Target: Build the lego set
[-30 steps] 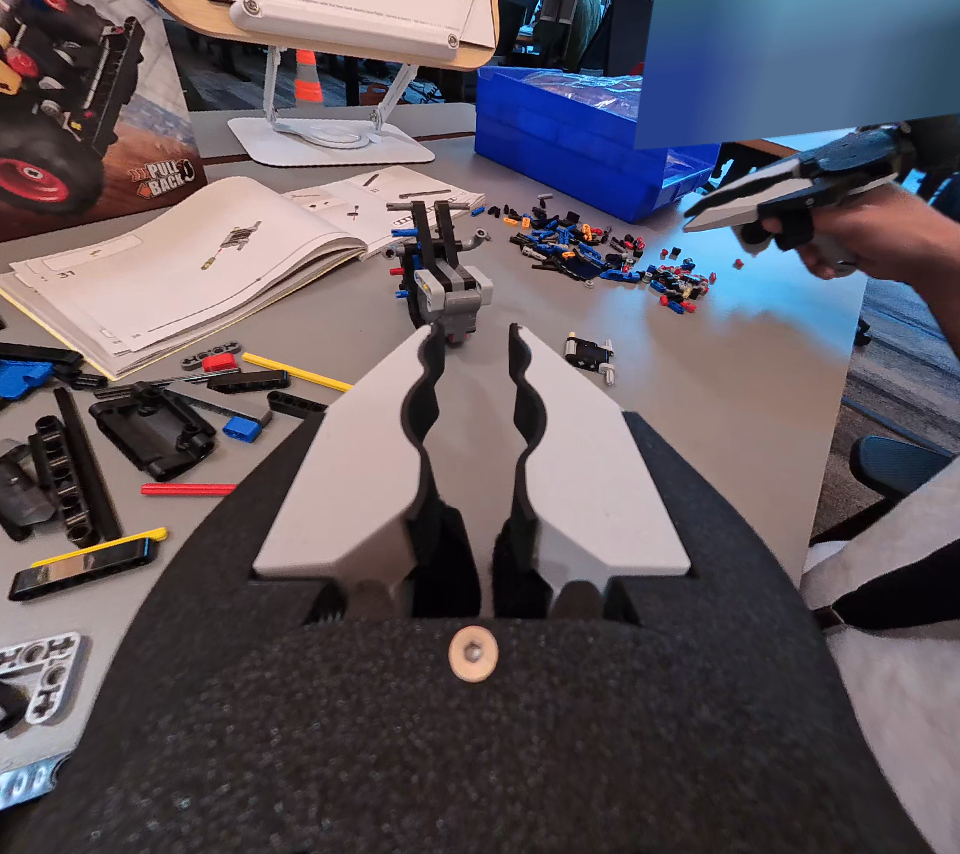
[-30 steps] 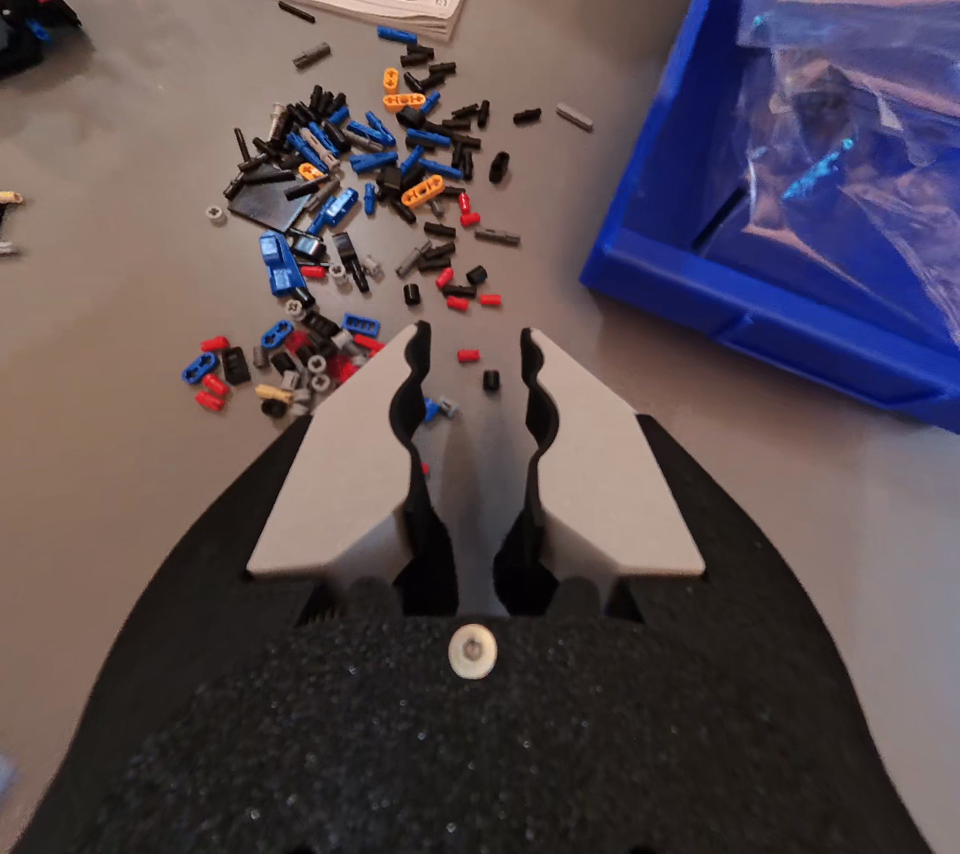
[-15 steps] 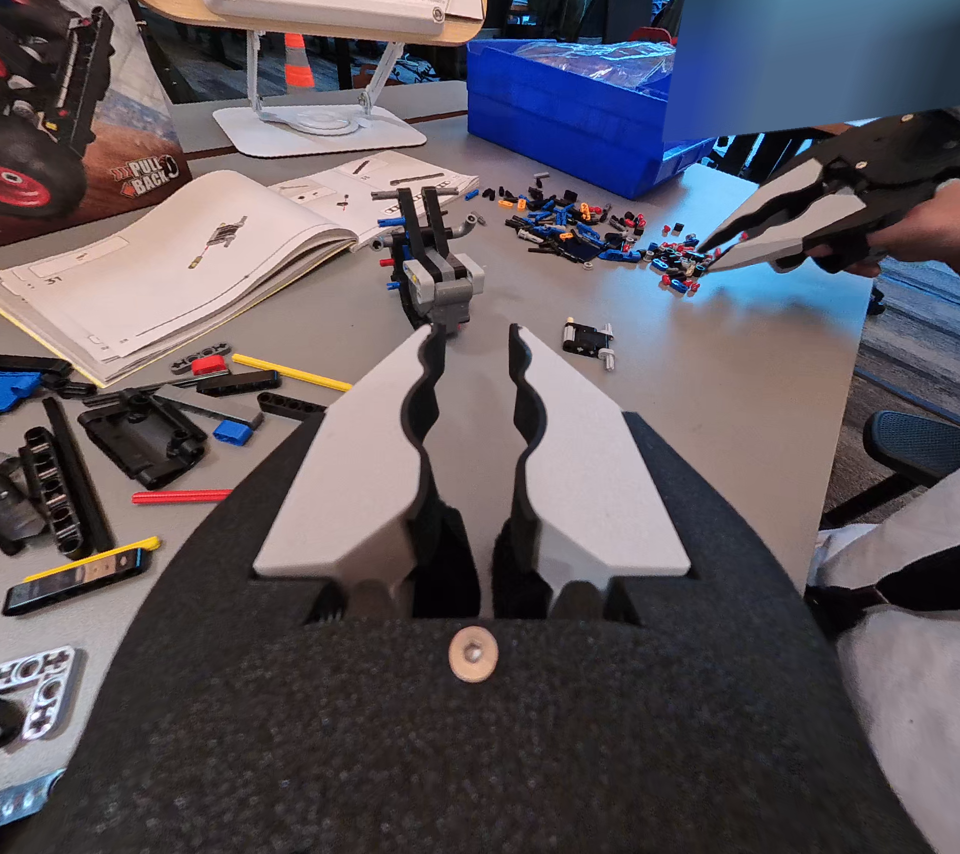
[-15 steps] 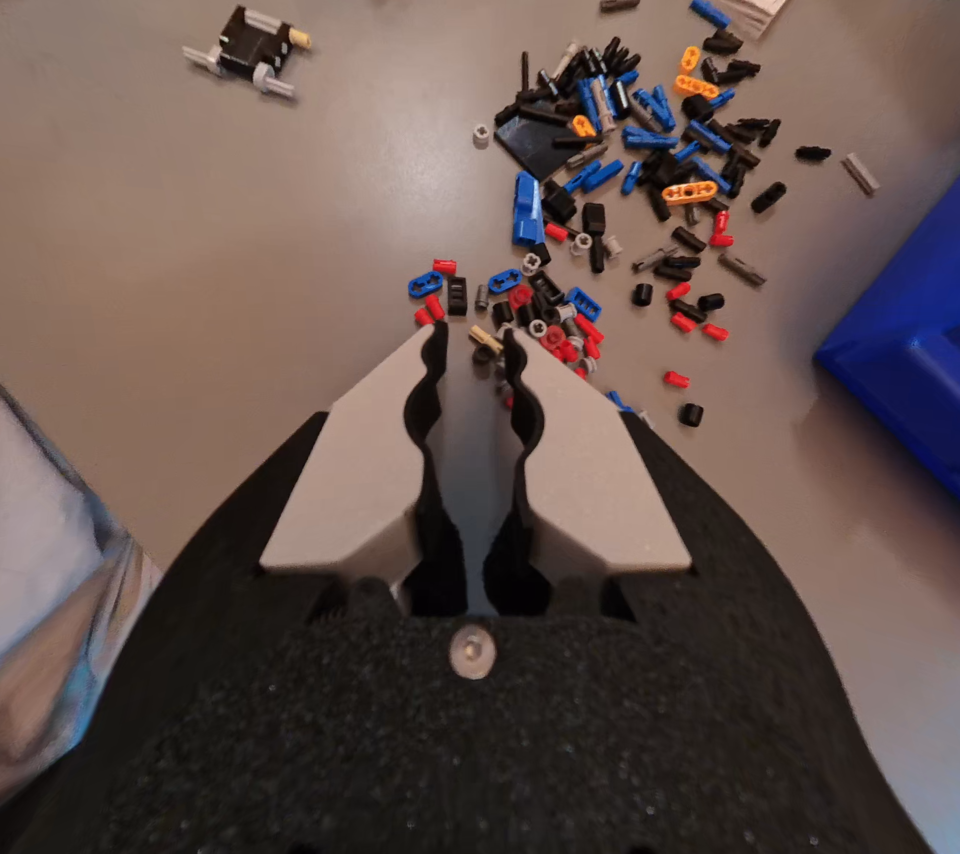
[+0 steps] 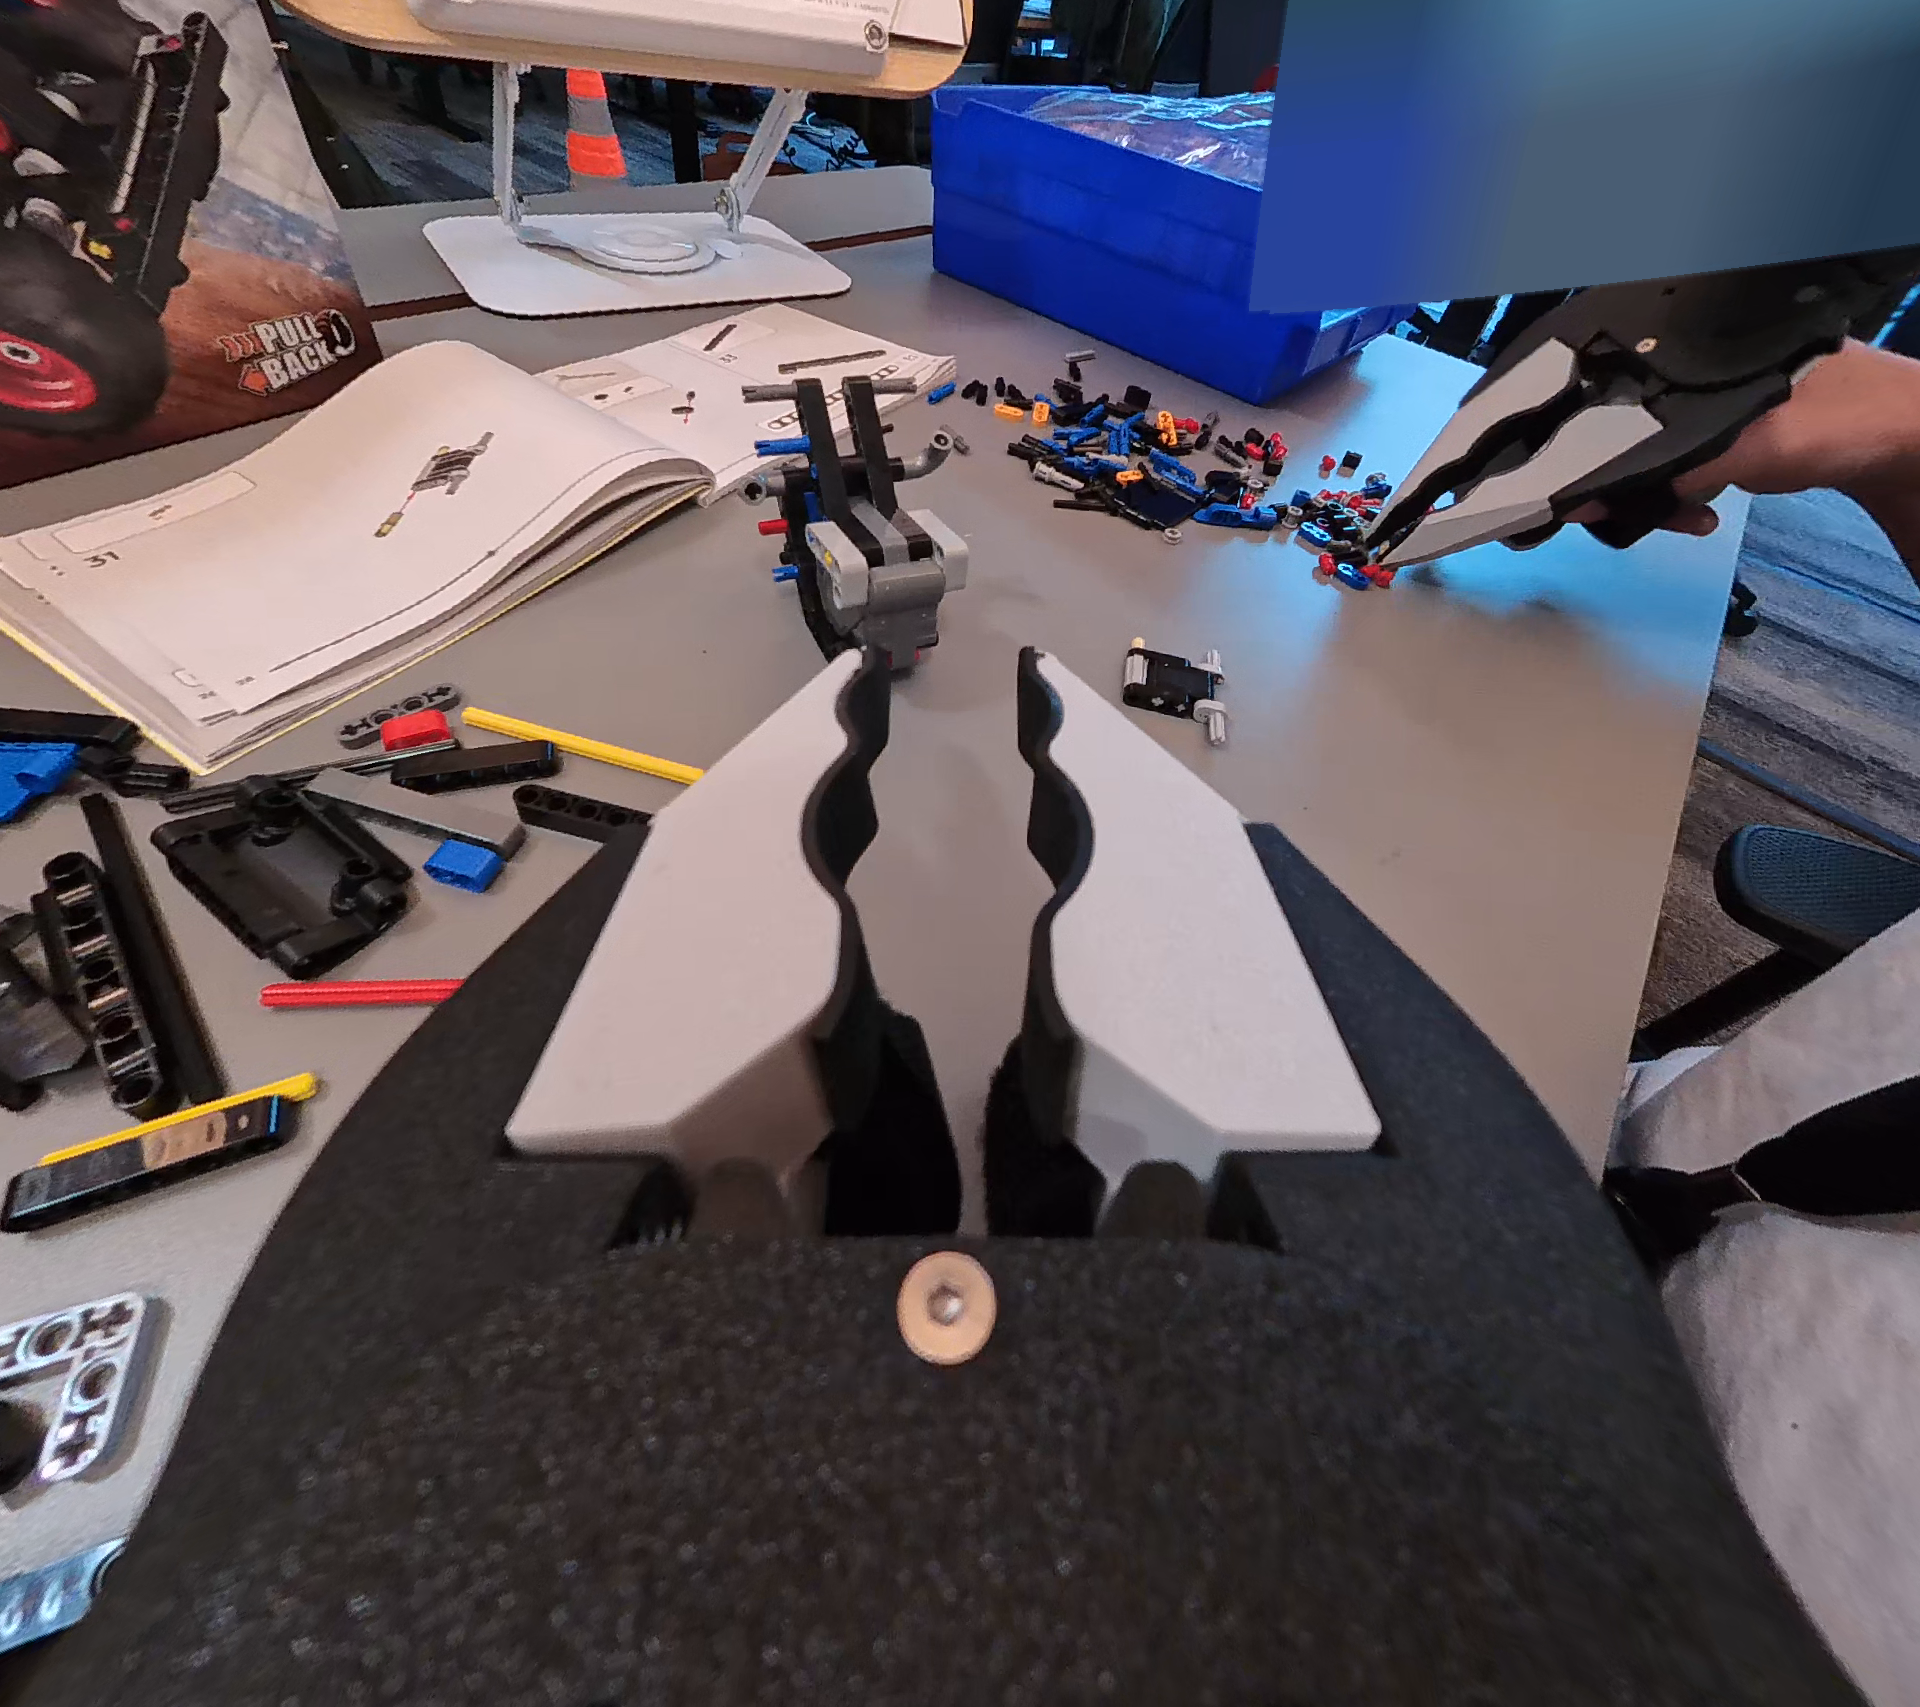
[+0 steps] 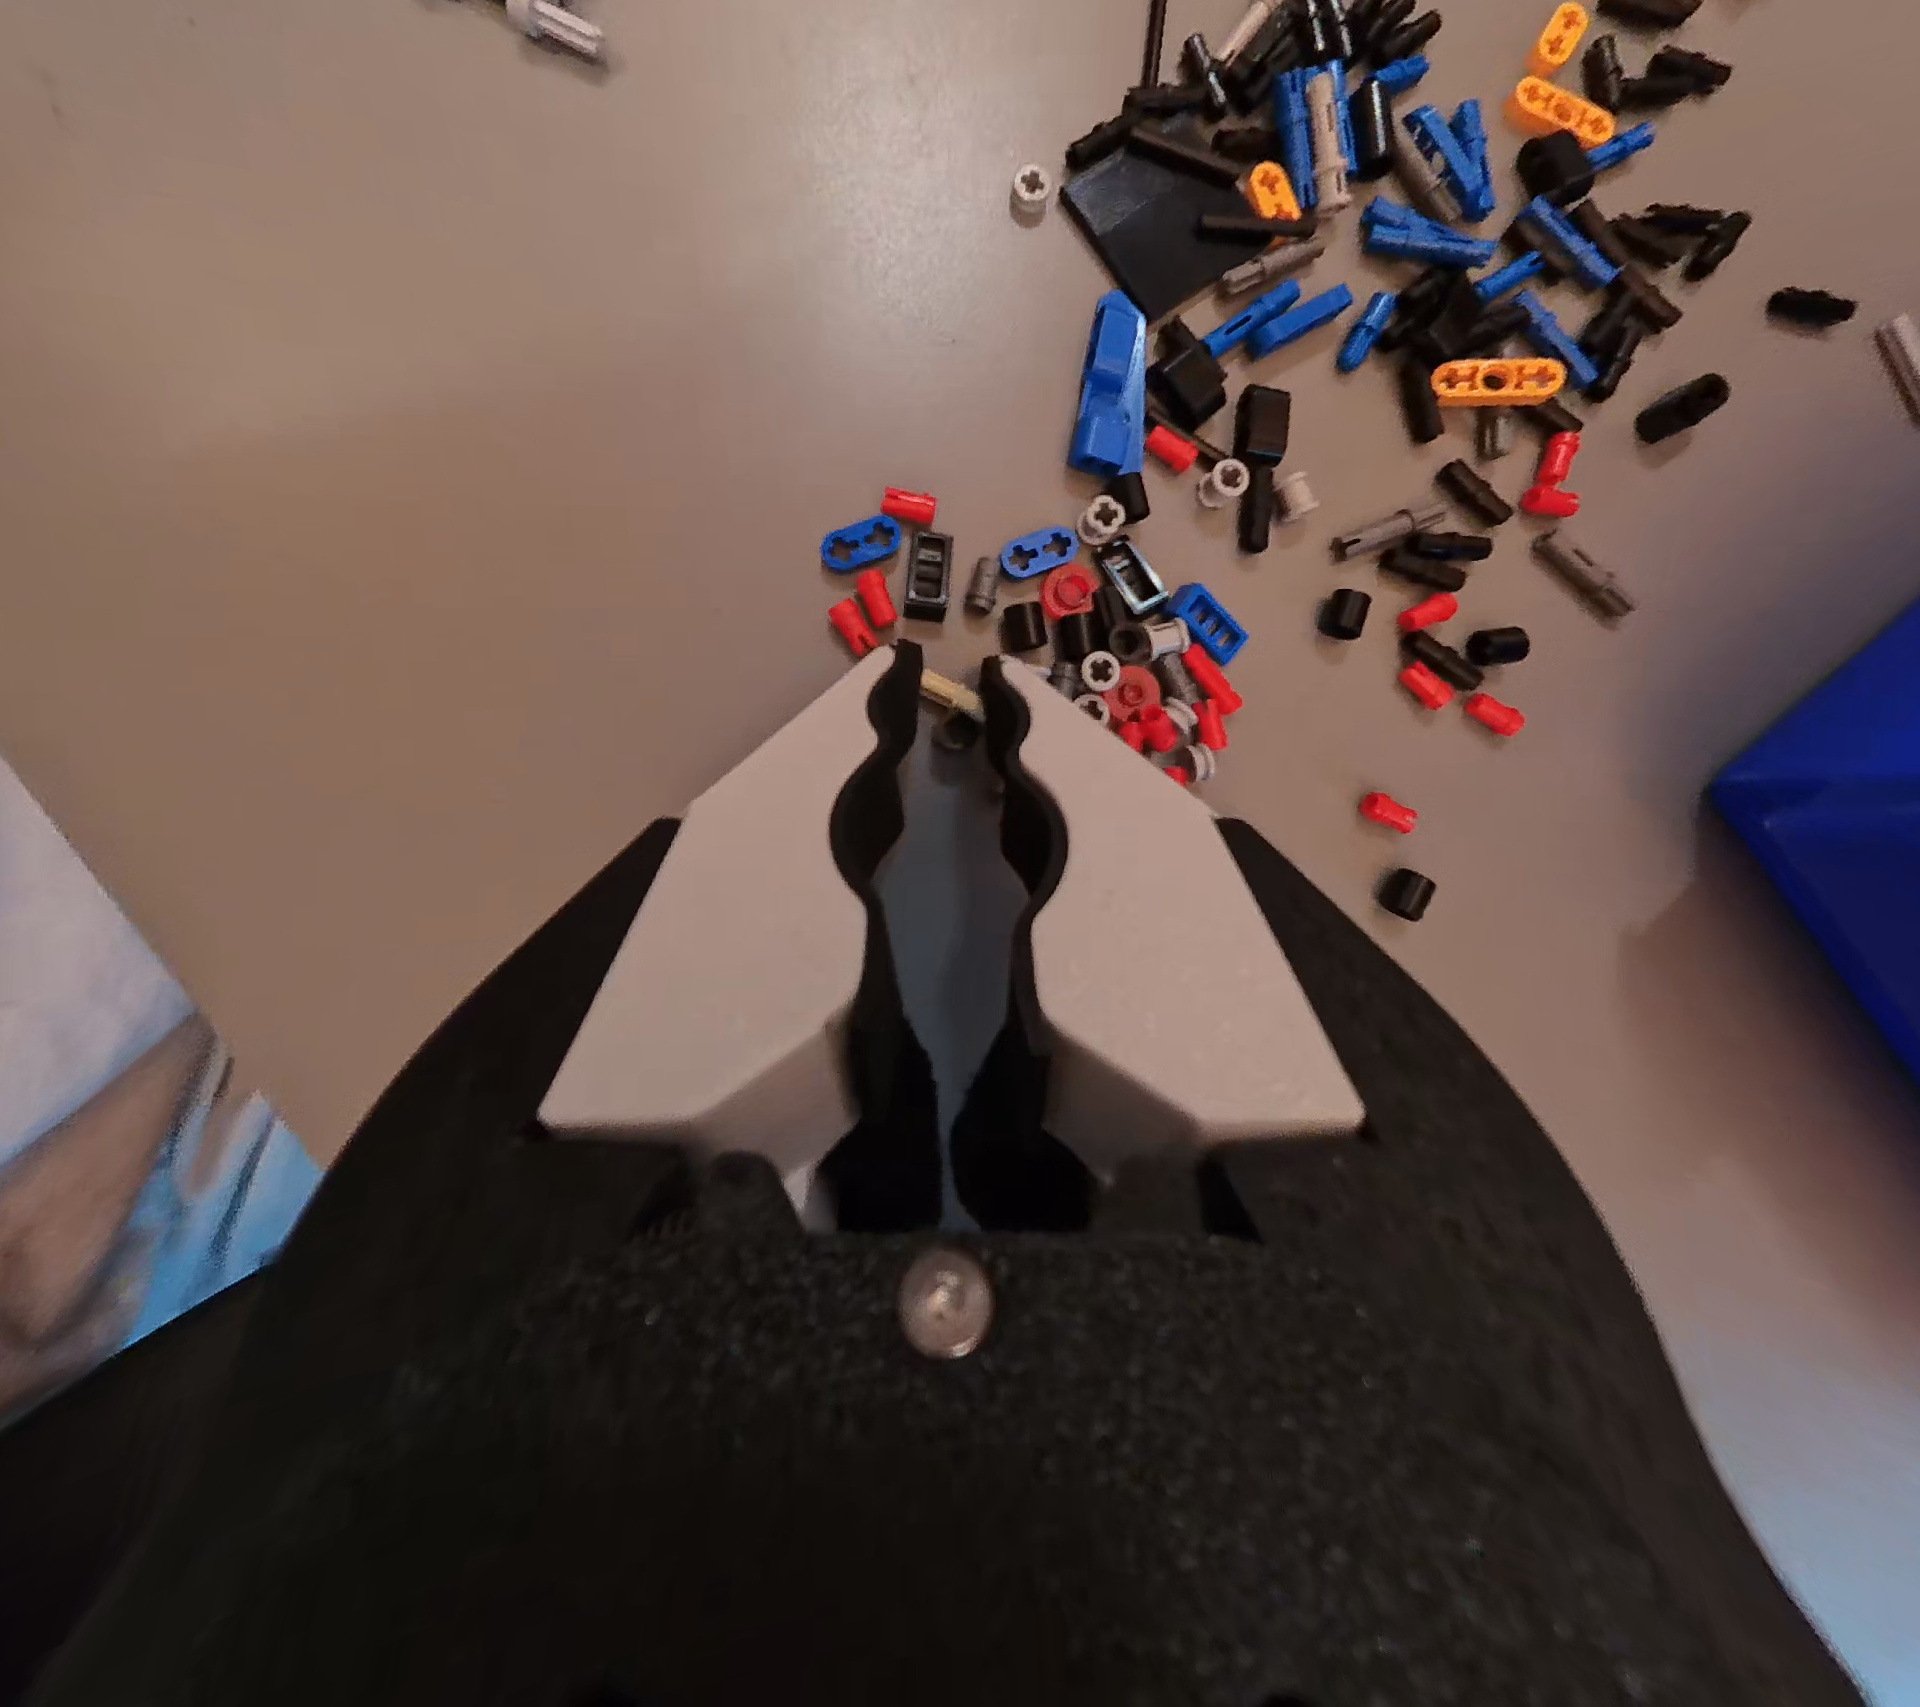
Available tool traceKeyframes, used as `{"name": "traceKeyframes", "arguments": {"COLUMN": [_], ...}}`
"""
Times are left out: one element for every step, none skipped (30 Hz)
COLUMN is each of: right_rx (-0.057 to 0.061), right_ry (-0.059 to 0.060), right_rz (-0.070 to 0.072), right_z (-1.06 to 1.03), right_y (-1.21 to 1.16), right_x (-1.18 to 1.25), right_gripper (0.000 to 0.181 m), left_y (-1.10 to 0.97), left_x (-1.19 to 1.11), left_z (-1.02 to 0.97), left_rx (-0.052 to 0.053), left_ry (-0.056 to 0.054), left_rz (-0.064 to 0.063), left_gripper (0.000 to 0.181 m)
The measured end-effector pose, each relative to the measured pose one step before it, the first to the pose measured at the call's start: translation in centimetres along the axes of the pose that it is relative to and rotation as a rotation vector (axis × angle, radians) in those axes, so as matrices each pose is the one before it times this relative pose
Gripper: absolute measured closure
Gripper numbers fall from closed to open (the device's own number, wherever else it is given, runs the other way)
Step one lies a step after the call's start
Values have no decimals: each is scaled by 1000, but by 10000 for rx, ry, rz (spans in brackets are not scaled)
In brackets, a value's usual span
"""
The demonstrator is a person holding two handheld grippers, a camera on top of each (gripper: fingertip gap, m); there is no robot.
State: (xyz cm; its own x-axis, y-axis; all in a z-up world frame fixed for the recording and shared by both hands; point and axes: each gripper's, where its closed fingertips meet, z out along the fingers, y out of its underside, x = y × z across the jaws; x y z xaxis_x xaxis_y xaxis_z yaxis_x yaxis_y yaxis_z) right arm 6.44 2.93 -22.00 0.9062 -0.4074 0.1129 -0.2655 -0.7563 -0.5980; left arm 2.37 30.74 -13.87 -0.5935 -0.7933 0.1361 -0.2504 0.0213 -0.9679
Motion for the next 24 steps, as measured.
{"name": "traceKeyframes", "arguments": {"right_rx": [-34,-5,13,18,97,94,50,-15,-65,-47,-24,-40,-42,66,12,0,-12,-3,17,20,-1,-4,-18,21], "right_ry": [-99,-44,-4,36,-37,-3,14,49,96,126,37,-9,-11,-9,-12,-13,2,26,27,36,12,13,100,149], "right_rz": [7,-53,-75,-48,11,68,80,75,32,-8,3,43,48,39,28,31,3,-33,-53,-51,-38,-28,-33,-53], "right_z": [-11,-11,-7,-43,-91,-127,-146,-102,-70,-23,21,73,103,37,28,16,-16,-9,20,30,9,9,1,-24], "right_y": [26,19,-5,-42,-161,-170,-62,92,197,203,152,139,121,-59,-1,2,10,4,-18,-45,-21,-14,3,-54], "right_x": [10,-7,2,44,-66,-5,-14,36,85,119,-18,-45,-25,-15,5,-1,2,6,-17,19,-1,16,151,220], "right_gripper": [170,170,170,169,168,167,166,166,165,165,165,166,166,166,166,166,166,167,167,168,168,168,168,168], "left_y": [-30,-25,-13,-7,11,4,-4,-17,-3,0,9,14,24,3,-6,-24,-10,-19,-12,-8,-3,7,12,5], "left_x": [-3,3,-1,-20,-8,-11,5,1,6,0,9,-1,-1,7,14,0,1,10,-7,2,4,10,4,14], "left_z": [-23,-26,-6,-8,8,-7,2,-11,-11,0,8,18,8,5,-9,-14,-20,-10,-7,-9,1,9,0,10], "left_rx": [20,16,9,2,-6,-6,1,7,6,0,-8,-16,-14,-4,8,14,13,10,10,9,4,-5,-9,-4], "left_ry": [-1,1,5,6,8,9,8,1,-3,0,4,5,7,7,3,-1,-3,-1,-3,-5,-4,-1,0,1], "left_rz": [6,1,-11,-22,-23,-19,-10,-1,3,1,-2,-4,-5,-3,2,5,5,3,2,5,7,7,7,6], "left_gripper": [159,159,159,159,159,159,159,159,159,159,159,159,159,159,159,159,159,159,159,159,159,159,159,159]}}
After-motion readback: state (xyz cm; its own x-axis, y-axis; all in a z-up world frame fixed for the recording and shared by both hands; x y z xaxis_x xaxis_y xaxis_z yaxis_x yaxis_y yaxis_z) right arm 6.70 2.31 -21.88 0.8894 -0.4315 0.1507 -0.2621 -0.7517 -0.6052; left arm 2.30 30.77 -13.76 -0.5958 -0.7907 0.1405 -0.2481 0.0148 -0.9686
